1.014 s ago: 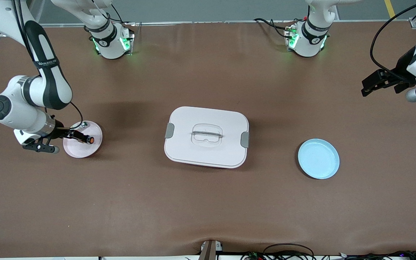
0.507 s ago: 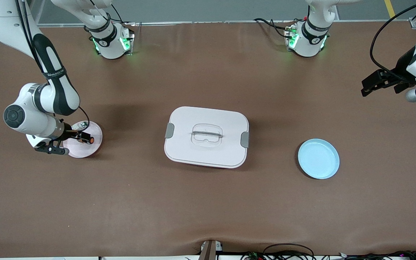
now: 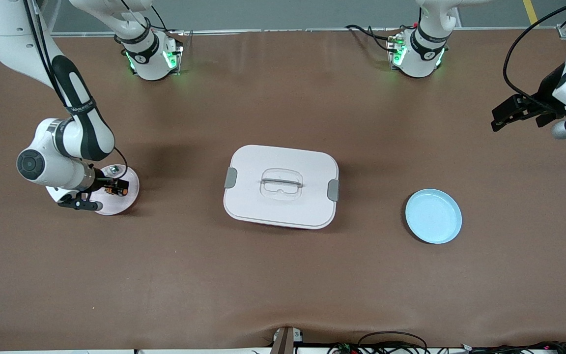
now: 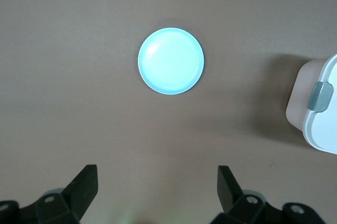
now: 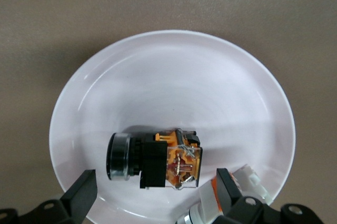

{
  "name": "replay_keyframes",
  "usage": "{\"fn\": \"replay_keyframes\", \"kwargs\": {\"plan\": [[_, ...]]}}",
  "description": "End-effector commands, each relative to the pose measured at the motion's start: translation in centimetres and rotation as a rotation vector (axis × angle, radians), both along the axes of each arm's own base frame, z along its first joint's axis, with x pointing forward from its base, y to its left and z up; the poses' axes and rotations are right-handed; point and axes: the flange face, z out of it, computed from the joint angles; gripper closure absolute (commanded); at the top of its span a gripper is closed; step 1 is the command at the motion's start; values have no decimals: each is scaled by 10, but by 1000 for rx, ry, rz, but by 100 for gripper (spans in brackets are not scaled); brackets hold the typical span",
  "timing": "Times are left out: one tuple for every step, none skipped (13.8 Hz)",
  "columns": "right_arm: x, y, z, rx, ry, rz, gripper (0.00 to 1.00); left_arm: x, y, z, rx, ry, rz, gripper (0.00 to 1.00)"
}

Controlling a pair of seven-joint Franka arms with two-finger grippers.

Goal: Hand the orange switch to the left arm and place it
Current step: 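Close the right gripper on the orange switch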

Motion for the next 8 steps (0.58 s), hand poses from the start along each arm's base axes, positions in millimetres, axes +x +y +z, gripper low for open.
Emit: {"fn": "replay_keyframes", "kwargs": {"plan": [[0, 1, -10, 15, -2, 3, 0, 0, 0, 3, -1, 6, -14, 0], [0, 2, -11, 15, -2, 5, 0, 0, 0, 2, 0, 8, -14, 0], [0, 4, -14, 15, -1, 8, 0, -1, 0, 1, 0, 20, -15, 0], [0, 5, -15, 14, -1, 9, 0, -2, 0, 1, 1, 20, -15, 0], [1, 5, -15, 14, -4, 10, 0, -2, 0, 2, 0, 19, -15, 0], [0, 5, -17, 14, -2, 11, 0, -2, 0, 2, 0, 19, -15, 0], [0, 5, -17, 16, -1, 20, 9, -2, 0, 2, 0, 19, -15, 0], [0, 5, -17, 18, -1, 34, 32, -2, 1, 2, 0, 19, -14, 0]]}}
